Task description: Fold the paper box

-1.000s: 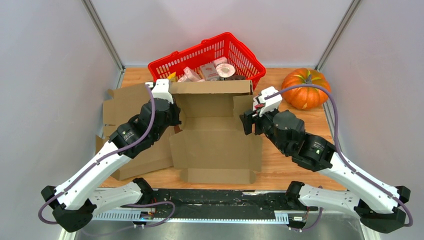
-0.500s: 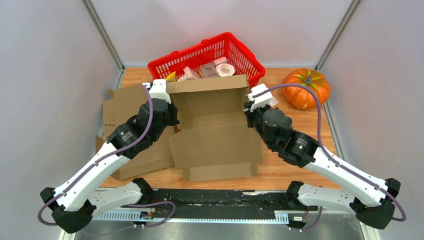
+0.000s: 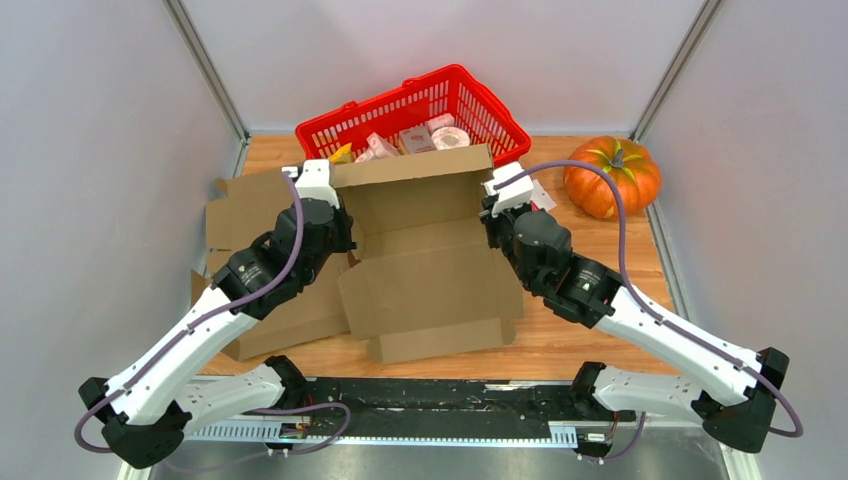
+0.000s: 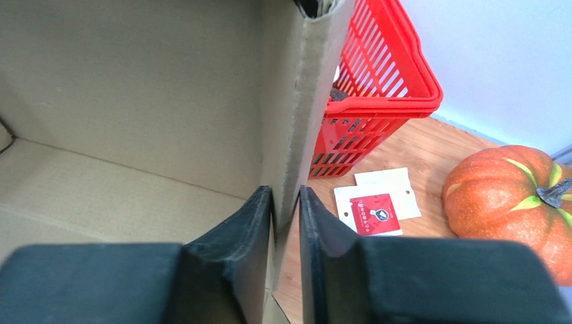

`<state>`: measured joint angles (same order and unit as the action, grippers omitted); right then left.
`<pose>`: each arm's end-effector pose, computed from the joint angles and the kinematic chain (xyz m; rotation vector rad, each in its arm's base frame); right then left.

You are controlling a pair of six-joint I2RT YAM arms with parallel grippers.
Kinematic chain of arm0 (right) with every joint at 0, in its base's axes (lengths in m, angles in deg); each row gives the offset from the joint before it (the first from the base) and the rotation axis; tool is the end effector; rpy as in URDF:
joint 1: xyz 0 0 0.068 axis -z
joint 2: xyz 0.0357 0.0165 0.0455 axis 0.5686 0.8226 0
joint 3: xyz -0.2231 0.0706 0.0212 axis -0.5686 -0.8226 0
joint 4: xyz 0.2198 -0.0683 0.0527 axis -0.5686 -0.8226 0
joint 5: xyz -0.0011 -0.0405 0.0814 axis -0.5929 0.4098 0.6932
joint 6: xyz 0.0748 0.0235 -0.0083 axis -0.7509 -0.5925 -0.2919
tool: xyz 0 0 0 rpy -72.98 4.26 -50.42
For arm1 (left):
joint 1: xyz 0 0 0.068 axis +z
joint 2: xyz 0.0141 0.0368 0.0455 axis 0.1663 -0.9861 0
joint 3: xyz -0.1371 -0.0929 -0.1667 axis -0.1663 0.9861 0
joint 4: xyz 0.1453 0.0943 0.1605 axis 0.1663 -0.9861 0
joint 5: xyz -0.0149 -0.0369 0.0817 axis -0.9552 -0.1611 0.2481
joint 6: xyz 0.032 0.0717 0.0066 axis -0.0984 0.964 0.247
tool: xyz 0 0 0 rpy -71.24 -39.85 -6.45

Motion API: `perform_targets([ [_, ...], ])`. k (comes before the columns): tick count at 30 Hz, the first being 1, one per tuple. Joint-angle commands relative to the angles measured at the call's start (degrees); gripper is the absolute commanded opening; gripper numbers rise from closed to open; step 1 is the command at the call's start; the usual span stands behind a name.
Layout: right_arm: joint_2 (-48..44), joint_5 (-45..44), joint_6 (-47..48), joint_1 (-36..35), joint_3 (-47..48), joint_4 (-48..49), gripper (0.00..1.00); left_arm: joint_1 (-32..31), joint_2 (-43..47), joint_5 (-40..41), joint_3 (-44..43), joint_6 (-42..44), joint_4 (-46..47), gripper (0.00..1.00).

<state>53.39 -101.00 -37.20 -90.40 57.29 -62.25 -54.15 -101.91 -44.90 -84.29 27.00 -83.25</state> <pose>0.1703 0.1813 0.3458 -0.4829 1.6786 0.1069 0.1720 -0.1214 0.3437 -0.0712 1.9596 -0.3170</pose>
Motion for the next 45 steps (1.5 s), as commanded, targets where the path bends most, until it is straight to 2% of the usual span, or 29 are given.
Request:
perform_targets([
  [1,3.2,-5.1,0.0,-0.7,2.2,4.8,0.00,-0.2,1.6,-2.0,-0.2,-0.8,5.6,0.00],
  [3,5.4,-14.7,-0.5,-3.0,2.2,6.9,0.00,-0.2,1.8,-1.6,-0.1,-2.0,5.3,0.00],
  [4,6.5,-26.5,0.2,-6.5,1.7,8.3,0.00,-0.2,1.7,-1.3,-0.1,-2.6,5.3,0.00],
  [7,9.9,-36.6,-2.8,-9.5,2.0,7.9,0.00,-0.2,1.7,-1.0,-0.2,-4.1,5.3,0.00],
  [10,11.2,-40.5,-0.8,-9.7,-0.2,10.8,0.00,-0.2,1.6,-1.0,-0.3,-5.3,5.0,0.00],
  [11,11.4,-41.0,2.1,-9.7,-1.2,17.4,0.00,-0.2,1.5,-1.1,-0.4,-6.0,4.8,0.00],
  [17,16.4,-44.5,18.8,-9.2,-3.3,34.2,0.00,-0.2,0.6,-0.5,-1.9,-8.3,2.6,0.00],
  [20,15.7,-44.8,18.3,-8.5,-3.3,32.1,0.00,-0.2,-0.4,0.1,-2.8,-9.2,1.2,0.00],
  [21,14.5,-43.4,16.3,-8.5,-3.5,30.0,0.02,-0.2,-0.6,0.0,-2.9,-9.3,0.8,0.00],
  [22,12.8,-35.6,12.3,-8.3,-2.9,25.2,0.20,-0.2,-0.6,0.0,-3.1,-9.3,0.5,0.00],
  [23,9.1,-29.5,5.6,-7.6,-1.6,9.6,0.30,-0.2,-0.6,0.3,-3.2,-9.4,0.3,0.00],
  [24,7.6,-22.8,-2.8,-4.9,1.1,3.5,0.41,-0.3,-0.6,0.4,-3.2,-9.4,0.1,0.00],
  [25,6.3,-11.2,-5.0,-3.6,2.0,-0.9,0.53,-0.2,-0.8,1.0,-3.3,-9.4,-0.1,0.00],
  [26,4.2,-8.4,-7.0,-3.0,2.7,-7.3,0.54,-0.2,-0.8,1.5,-3.3,-9.2,-0.5,0.00],
  [27,3.2,-7.1,-7.6,-2.8,3.5,-9.7,0.54,-0.2,-1.0,1.8,-3.4,-9.0,-0.8,0.00],
  [28,2.1,-2.5,-7.6,-2.6,3.9,-11.9,0.65,-0.2,-1.1,2.3,-3.4,-8.8,-1.0,0.00],
  [30,-1.4,0.1,-8.6,-2.1,4.6,-17.6,0.79,-0.3,-1.3,2.9,-3.4,-8.6,-1.4,0.00],
  [31,-2.6,3.1,-8.7,-2.0,5.2,-19.0,0.91,-0.2,-1.4,3.0,-3.4,-8.6,-1.4,0.00],
  [33,-5.8,3.1,-9.5,-1.9,5.6,-21.7,1.00,-0.2,-2.0,2.8,-3.5,-8.4,-1.2,0.00],
  [38,-10.4,3.7,-10.4,-1.7,9.1,-27.2,1.00,-0.3,-3.0,2.5,-4.6,-8.1,-1.8,0.00],
  [41,-13.1,10.9,-12.3,-1.4,8.4,-29.8,1.00,-0.2,-2.8,1.6,-5.3,-7.8,-2.5,0.00],
  [45,-13.5,20.9,-12.8,3.7,4.1,-32.1,1.00,-0.2,-2.0,-0.2,-5.1,-7.9,-2.1,0.00],
])
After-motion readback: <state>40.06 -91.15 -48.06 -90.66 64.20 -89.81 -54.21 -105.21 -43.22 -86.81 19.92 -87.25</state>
